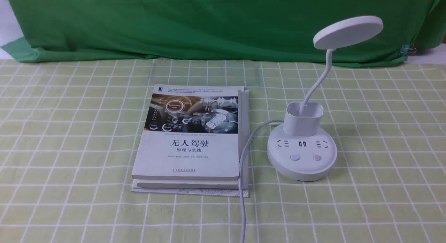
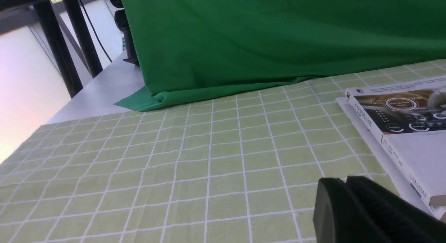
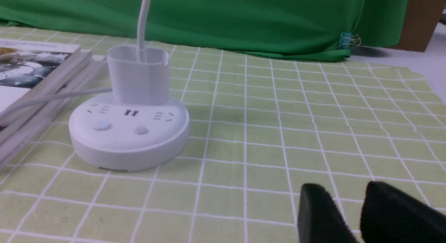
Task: Turn on the table lamp on the green coffee tablecloth with your hand.
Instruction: 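Press the button on the base of the white desk lamp with the right gripper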
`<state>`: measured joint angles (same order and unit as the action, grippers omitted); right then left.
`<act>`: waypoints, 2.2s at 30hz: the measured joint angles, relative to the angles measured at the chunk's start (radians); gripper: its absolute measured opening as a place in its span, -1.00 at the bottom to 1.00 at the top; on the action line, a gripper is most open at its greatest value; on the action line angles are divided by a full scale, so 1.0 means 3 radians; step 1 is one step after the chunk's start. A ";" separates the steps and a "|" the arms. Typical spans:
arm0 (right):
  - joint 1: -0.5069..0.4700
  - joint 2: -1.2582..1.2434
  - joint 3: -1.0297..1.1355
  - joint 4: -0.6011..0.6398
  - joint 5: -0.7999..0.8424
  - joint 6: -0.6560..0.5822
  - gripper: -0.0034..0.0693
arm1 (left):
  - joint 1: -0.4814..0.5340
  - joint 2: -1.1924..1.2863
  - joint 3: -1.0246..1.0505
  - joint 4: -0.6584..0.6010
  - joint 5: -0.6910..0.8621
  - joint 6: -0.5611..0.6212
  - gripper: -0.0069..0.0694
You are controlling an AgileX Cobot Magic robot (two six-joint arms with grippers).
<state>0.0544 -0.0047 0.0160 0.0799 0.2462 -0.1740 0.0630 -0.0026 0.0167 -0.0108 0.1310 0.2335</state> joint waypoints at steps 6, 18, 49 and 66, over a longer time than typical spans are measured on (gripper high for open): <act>0.0000 0.0000 0.0000 0.0000 0.0000 0.0000 -0.23 | 0.0000 0.0000 0.0000 0.0000 0.0000 0.0000 -0.77; 0.0000 0.0000 0.0000 0.0000 -0.0526 0.1144 -0.23 | 0.0000 0.0000 0.0000 0.0000 0.0000 0.0000 -0.77; 0.0316 0.3704 -0.2465 0.0154 0.1759 0.0307 -0.82 | 0.0000 0.0000 0.0000 0.0000 0.0000 0.0005 -0.77; 0.1061 0.5834 -0.3887 0.0234 0.1418 0.0026 -0.82 | 0.0000 0.0000 0.0000 0.0000 0.0000 0.0005 -0.77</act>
<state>0.3727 1.7456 -1.1501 0.1500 0.6715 -0.1661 0.0630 -0.0026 0.0167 -0.0108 0.1310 0.2351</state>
